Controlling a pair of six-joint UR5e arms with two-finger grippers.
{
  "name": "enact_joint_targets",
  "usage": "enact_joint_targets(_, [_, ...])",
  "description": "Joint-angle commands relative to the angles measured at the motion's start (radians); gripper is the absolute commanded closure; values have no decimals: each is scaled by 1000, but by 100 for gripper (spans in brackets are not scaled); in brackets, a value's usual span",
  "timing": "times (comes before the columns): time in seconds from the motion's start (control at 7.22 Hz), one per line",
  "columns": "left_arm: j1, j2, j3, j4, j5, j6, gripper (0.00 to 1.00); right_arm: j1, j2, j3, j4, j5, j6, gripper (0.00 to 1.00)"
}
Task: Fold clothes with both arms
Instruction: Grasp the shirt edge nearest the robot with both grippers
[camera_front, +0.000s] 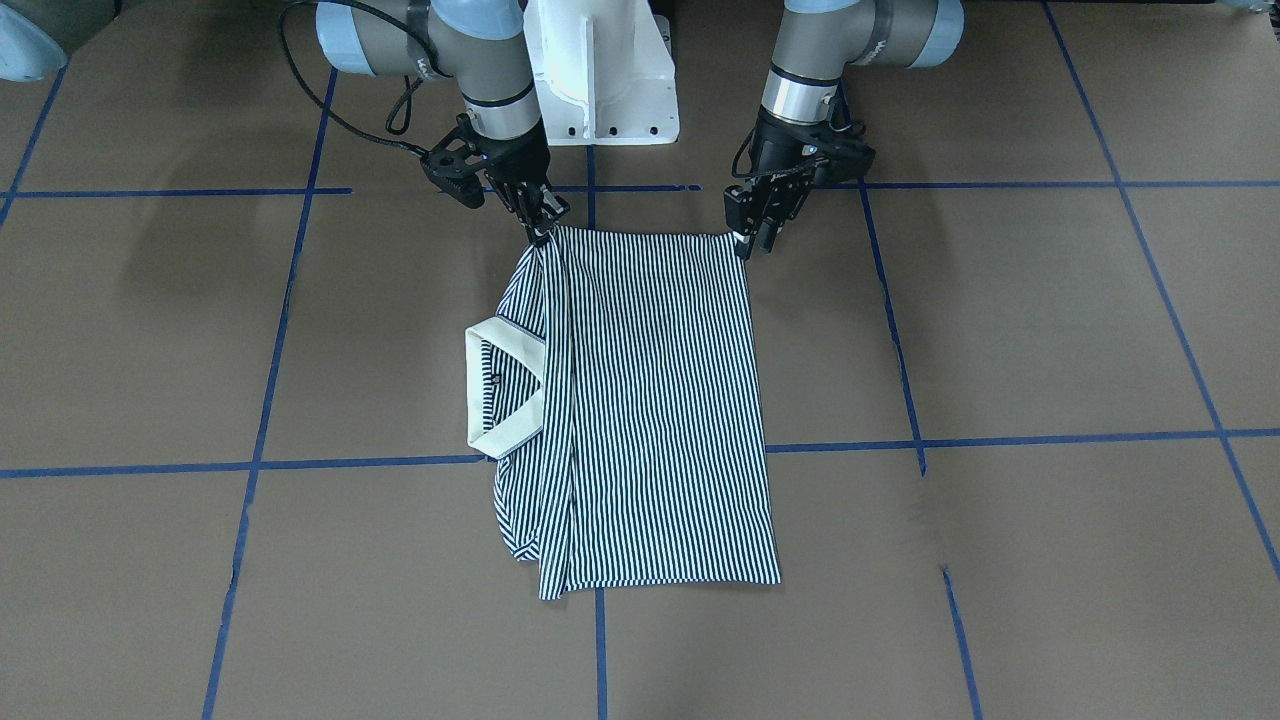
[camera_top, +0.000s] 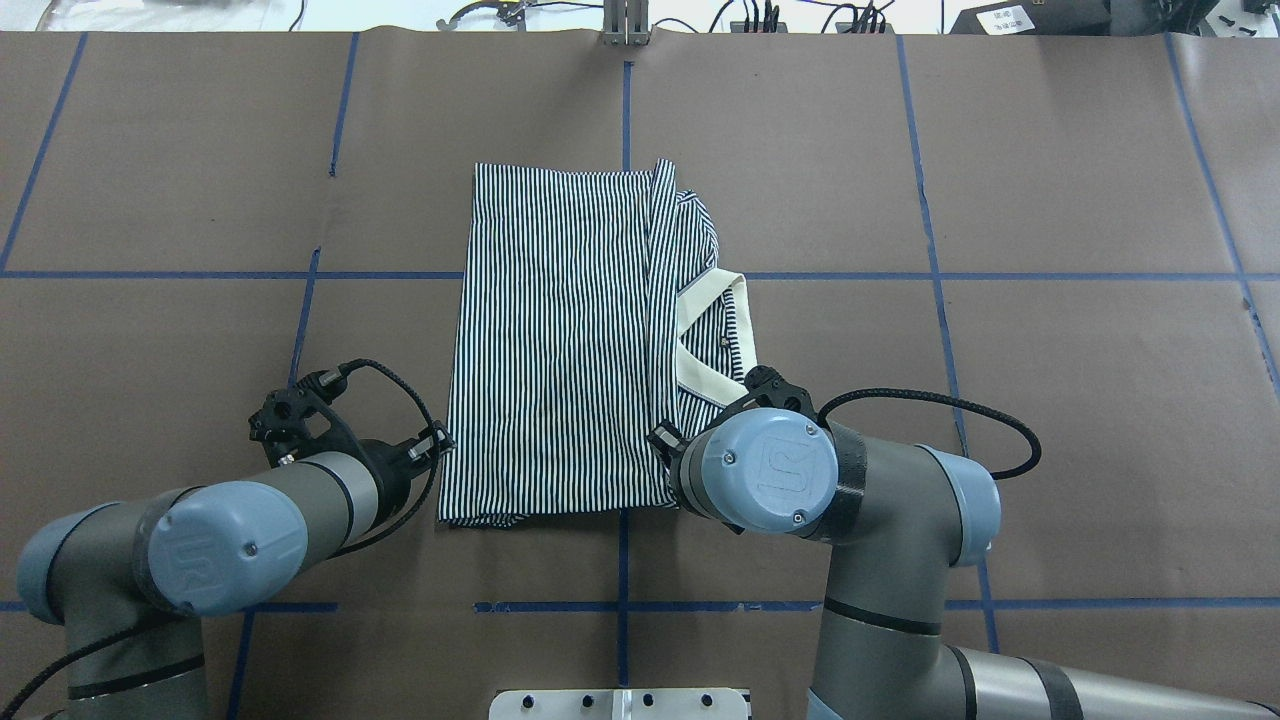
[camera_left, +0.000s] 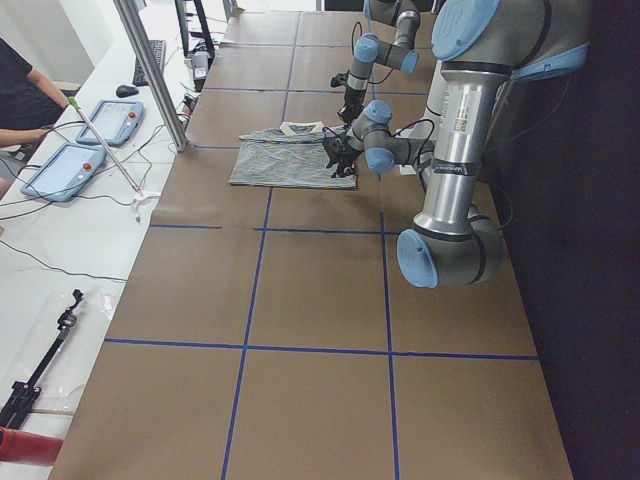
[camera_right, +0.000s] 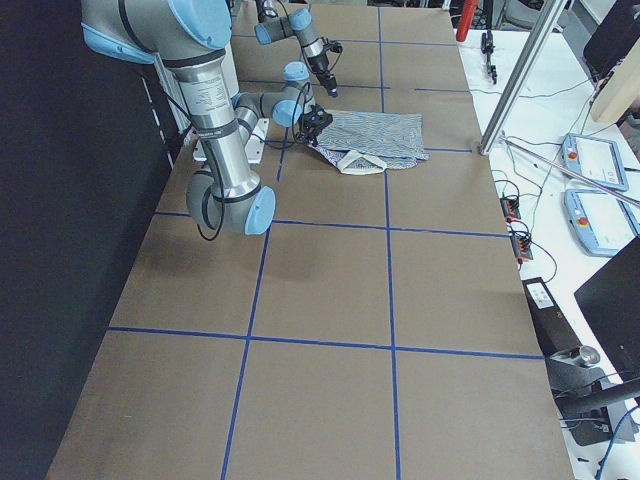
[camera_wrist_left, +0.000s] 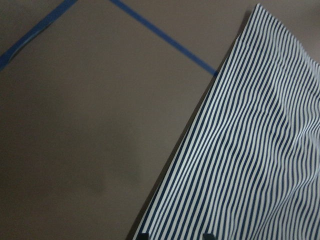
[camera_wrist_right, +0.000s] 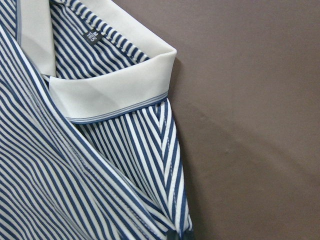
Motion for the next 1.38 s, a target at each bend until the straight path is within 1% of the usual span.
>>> enact_joint_targets(0.0, [43,-6,24,8,9,-11,54,0,0,2,0,0,0,100])
enact_joint_targets(0.28, [67,-34,58,16,9,-7,55,1,0,2,0,0,0,100])
enact_joint_targets(0.42, [67,-45,56,46,9,-7,55,1,0,3,0,0,0,100])
enact_joint_targets(0.55, [75,-49,58,57,7,-8,60,1,0,3,0,0,0,100])
enact_joint_targets(0.69, [75,-48,56,57,7,-11,72,1,0,3,0,2,0,100])
enact_joint_targets(0.83, [75,-42,55,62,7,-11,80,1,0,3,0,0,0,100])
enact_joint_targets(1.11, [75,-48,43,127,7,-7,62,1,0,3,0,0,0,100])
enact_joint_targets(1.25, [77,-46,42,131,7,-7,61,1,1,3,0,0,0,100])
